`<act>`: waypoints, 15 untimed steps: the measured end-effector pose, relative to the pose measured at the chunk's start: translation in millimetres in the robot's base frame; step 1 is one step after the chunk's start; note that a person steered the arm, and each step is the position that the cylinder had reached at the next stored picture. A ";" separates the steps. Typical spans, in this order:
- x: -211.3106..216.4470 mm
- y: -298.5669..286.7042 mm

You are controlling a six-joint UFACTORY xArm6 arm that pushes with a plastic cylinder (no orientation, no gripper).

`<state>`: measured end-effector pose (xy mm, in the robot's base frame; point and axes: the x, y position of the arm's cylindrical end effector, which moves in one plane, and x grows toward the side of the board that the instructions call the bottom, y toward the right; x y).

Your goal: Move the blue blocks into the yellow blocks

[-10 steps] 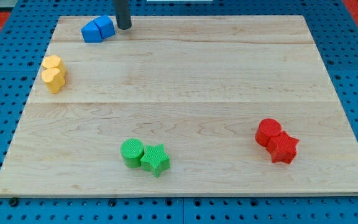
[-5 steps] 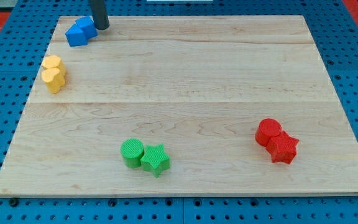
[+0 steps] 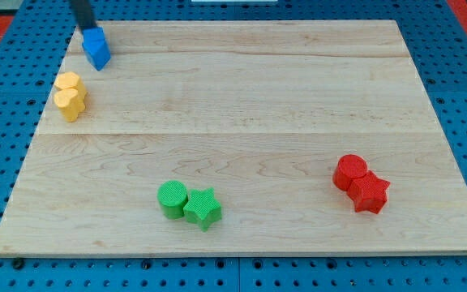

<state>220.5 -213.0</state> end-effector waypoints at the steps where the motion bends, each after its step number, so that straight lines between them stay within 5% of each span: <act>1: 50.7 64.2; 3: -13.8 48.7; 4: 1.9 -10.2; 7: 154.4 6.1; 8: 127.4 39.7; 9: 74.4 10.9; 10: 82.9 -49.5; 13: 231.7 -69.8; 15: 244.3 -80.8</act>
<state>464.8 -293.7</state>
